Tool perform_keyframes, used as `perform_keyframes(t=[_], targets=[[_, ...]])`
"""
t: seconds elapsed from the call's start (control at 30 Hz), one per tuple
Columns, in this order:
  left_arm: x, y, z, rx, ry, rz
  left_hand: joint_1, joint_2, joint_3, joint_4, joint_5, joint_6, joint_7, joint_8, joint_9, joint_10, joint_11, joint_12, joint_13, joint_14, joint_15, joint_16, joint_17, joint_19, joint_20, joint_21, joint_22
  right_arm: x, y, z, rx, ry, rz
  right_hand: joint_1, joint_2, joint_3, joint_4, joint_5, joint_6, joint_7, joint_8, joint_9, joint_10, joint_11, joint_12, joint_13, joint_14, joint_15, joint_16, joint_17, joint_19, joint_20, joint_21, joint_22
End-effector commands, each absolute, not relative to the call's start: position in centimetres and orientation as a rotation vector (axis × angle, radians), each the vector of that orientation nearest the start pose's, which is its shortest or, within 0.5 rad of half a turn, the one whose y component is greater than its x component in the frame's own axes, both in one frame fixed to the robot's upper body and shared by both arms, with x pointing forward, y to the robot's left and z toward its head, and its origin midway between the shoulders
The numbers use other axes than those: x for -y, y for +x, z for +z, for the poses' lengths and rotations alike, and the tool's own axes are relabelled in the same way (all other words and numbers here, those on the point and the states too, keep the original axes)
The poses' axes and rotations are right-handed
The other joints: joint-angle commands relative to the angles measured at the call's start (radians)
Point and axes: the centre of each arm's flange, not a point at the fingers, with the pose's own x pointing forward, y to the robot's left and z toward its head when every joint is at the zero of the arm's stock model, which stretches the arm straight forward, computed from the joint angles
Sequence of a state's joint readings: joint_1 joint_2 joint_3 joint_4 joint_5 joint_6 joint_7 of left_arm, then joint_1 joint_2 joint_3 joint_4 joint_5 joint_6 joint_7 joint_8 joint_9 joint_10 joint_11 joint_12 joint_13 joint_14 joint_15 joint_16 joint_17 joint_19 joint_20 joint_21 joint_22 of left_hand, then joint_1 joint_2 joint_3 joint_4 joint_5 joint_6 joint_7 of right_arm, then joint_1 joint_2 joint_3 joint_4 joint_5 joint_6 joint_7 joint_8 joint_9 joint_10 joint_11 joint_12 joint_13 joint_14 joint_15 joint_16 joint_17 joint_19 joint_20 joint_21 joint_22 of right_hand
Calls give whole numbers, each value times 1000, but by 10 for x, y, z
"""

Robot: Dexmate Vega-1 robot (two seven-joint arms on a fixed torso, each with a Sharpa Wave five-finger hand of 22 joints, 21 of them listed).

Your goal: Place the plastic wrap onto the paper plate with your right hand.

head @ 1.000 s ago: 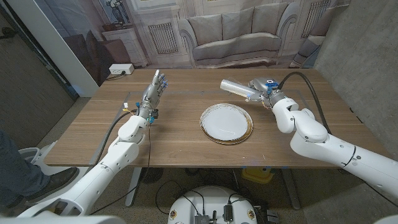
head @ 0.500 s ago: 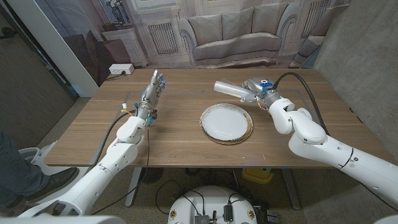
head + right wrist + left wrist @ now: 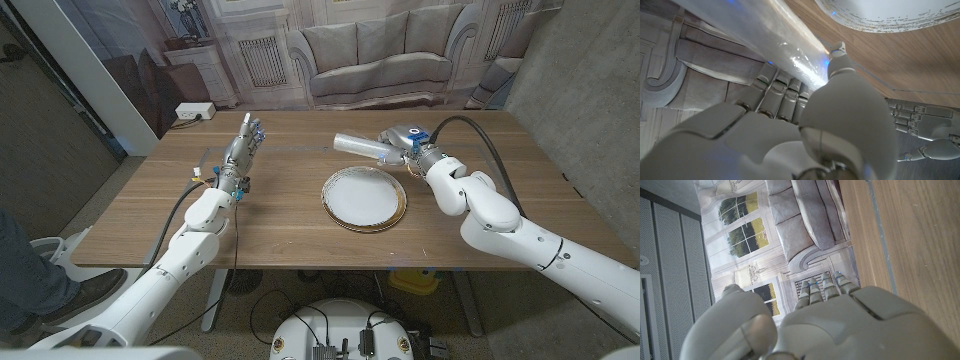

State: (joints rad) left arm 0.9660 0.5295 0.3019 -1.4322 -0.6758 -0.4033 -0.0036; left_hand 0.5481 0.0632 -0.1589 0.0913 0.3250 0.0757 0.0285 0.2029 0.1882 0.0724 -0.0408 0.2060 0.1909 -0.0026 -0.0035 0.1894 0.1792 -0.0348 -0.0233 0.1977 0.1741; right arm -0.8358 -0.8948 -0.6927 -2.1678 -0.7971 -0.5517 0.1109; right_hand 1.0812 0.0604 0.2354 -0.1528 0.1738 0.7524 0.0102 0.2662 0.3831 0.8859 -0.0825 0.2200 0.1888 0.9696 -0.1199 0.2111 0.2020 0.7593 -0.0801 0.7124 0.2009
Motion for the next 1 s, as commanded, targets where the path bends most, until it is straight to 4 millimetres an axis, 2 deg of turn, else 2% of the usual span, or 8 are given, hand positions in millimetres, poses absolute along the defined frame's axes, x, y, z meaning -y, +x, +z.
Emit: perform_keyframes(t=[0.03, 0.37, 0.6, 0.8, 1.0], targets=[[-303, 610, -31, 723, -111, -185, 4, 4, -5, 0, -1, 7, 4, -2, 3, 2, 2, -2, 0, 4, -4, -1, 4, -9, -1, 1, 5, 161, 519, 28, 686, -1623, -74, 54, 108, 76, 76, 5, 216, -148, 2, 1, 71, -59, -3, 2, 26, -112, 4, 3, -8, -129, 8, 2], [-302, 608, -32, 719, -108, -182, 4, 5, -7, 0, -1, 8, 4, -2, 3, 0, 0, -3, 0, 4, -3, -1, 4, -9, -2, 1, 5, 153, 520, 26, 723, -1643, -14, 51, 107, 76, 75, 5, 218, -147, -1, 2, 75, -65, -2, 3, 24, -113, 3, 3, -13, -128, 9, 0], [-302, 608, -32, 721, -109, -180, 5, 6, -8, 0, -1, 8, 4, -2, 3, 2, 0, -3, 0, 4, -4, -1, 4, -9, -1, 1, 5, 148, 519, 26, 748, -1650, 9, 50, 108, 78, 74, 4, 220, -150, -4, 1, 79, -55, -2, 3, 23, -114, 3, 3, -17, -128, 12, -1], [-301, 609, -32, 721, -108, -184, 5, 6, -10, 0, -1, 7, 3, -2, 3, 1, -3, -3, 0, 4, -4, -1, 4, -9, -2, 1, 5, 140, 516, 24, 772, -1663, 31, 50, 108, 78, 73, 4, 220, -149, -6, 2, 75, -64, -4, 3, 24, -113, 3, 3, -18, -128, 14, -1], [-301, 610, -32, 722, -109, -184, 6, 7, -11, 0, -1, 8, 3, -2, 3, 2, 0, -3, 0, 4, -4, -1, 4, -9, -1, 1, 5, 135, 515, 23, 793, -1670, 45, 49, 108, 79, 72, 4, 220, -148, -8, 2, 76, -61, -4, 3, 22, -113, 3, 3, -20, -128, 16, -2]])
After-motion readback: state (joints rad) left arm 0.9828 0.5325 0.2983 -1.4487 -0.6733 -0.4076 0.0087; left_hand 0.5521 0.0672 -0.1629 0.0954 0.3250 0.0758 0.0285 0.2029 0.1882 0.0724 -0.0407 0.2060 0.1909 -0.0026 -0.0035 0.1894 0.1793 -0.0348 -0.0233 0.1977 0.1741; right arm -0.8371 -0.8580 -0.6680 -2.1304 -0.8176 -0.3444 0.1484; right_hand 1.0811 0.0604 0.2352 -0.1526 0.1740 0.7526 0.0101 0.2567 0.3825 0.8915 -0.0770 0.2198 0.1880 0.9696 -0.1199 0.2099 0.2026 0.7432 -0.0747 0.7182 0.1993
